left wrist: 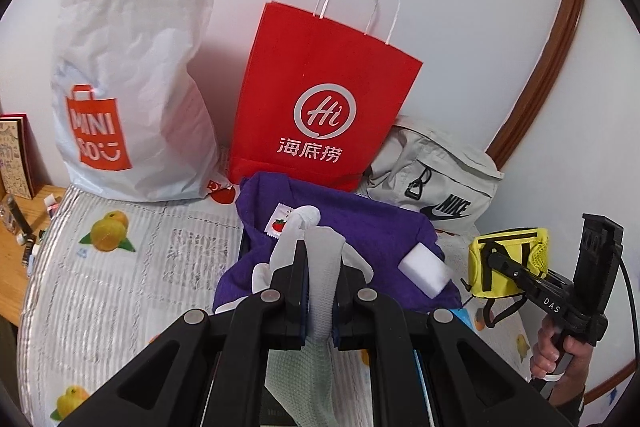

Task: Organize soft objects
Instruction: 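Carry the glove and yellow pouch over the purple towel with both tools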

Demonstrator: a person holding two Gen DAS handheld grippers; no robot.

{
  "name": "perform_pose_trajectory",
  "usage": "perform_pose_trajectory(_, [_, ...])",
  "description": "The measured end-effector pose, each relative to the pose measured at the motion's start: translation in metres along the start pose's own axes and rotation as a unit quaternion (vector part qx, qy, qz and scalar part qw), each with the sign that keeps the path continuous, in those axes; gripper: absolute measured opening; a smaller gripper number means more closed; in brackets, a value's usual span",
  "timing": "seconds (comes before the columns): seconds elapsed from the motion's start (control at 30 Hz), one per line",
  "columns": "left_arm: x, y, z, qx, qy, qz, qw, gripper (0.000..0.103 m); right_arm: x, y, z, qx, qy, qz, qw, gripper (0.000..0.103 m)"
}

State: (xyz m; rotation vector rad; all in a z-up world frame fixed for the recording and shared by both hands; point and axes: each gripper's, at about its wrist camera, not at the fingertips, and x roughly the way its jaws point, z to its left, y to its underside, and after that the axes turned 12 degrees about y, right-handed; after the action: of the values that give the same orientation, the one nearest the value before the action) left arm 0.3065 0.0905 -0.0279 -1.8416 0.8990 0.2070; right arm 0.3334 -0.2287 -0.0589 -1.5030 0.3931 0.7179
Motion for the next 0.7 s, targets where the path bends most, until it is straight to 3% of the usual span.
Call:
perform_pose_trajectory(0.37, [0.07, -0.024, 0.009, 0.008, -0.003, 0.035, 0.9993, 0.008, 0.07, -0.016, 0.006, -0.015, -0.016, 0.051, 0.998, 0.013])
perform_pose_trajectory(0.7, [0.117, -0.031, 0.019, 0.008, -0.002, 0.068, 0.9977, 0.008, 0.125, -0.009, 0.015, -0.042, -0.029, 0.118, 0.992, 0.013])
